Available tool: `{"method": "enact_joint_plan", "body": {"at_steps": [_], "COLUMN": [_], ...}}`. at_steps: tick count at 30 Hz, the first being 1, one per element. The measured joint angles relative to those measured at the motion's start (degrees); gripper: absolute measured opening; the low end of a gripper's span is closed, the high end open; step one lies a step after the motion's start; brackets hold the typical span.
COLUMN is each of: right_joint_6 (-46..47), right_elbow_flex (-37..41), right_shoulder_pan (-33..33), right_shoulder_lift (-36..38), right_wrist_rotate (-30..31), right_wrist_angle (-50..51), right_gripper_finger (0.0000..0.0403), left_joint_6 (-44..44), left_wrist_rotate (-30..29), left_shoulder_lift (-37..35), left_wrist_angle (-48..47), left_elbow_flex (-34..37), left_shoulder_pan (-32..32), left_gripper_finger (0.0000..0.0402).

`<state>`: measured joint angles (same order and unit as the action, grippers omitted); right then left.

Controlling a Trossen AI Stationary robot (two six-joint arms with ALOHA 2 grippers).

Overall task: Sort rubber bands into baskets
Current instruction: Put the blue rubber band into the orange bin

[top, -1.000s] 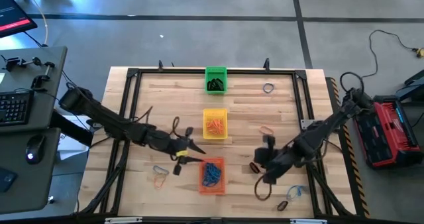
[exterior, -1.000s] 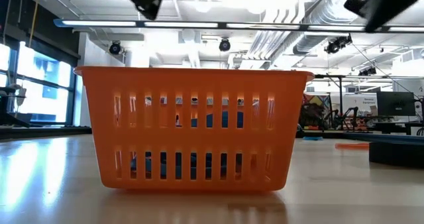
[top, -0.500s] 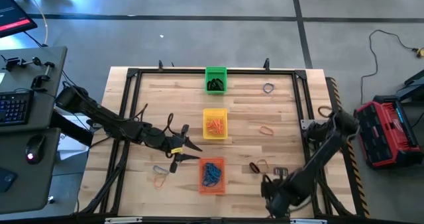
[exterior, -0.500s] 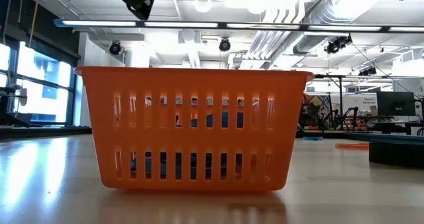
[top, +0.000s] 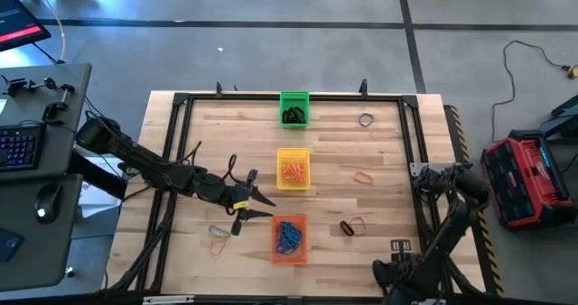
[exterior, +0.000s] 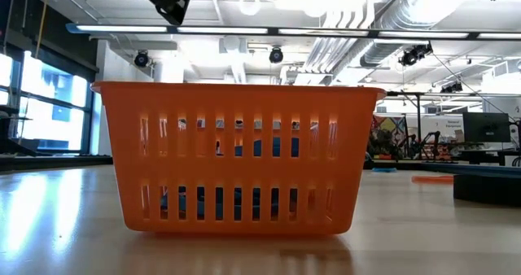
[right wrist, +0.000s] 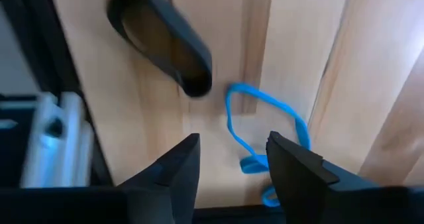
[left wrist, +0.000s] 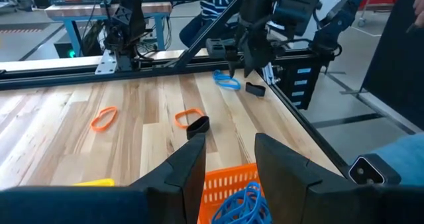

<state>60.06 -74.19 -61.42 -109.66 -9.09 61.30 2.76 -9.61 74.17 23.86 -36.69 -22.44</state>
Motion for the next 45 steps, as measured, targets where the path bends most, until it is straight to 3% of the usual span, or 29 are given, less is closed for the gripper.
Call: {"method": "enact_joint_plan", "body": {"at_steps": [14, 28, 35, 37, 45], "right_joint_6": [-3.05, -3.57, -7.71, -7.53, -11.16], "right_elbow_flex": [0.02, 4.39, 2.26, 1.59, 1.18], "right_shoulder_pan": [-1.63, -0.72, 2.12, 3.47, 10.41], "right_shoulder_lift": [-1.45, -1.14, -1.31, -0.6, 7.32], "right_wrist_rotate": [2.68, 1.07, 1.87, 2.08, 12.92], "right_wrist_angle": [1.2, -4.63, 0.69, 2.47, 2.53], "right_gripper_finger": [0.0095, 0.0088, 0.0012, 0.0008, 0.0001], "left_joint_6": [0.22, 0.13, -0.22, 0.06, 1.71], "left_wrist_rotate": [0.0, 0.01, -1.07, -2.04, -1.99], "left_shoulder_lift": [0.0, 0.0, 0.0, 0.0, 0.02], "left_wrist_angle": [-0.05, -1.31, -1.41, -1.41, 0.54], "left_elbow_flex": [0.0, 0.0, 0.0, 0.0, 2.22], "left_shoulder_pan": [-0.09, -0.28, -0.45, -0.06, 2.96], "left_gripper_finger": [0.0123, 0.0123, 0.0122, 0.0119, 0.0085]}}
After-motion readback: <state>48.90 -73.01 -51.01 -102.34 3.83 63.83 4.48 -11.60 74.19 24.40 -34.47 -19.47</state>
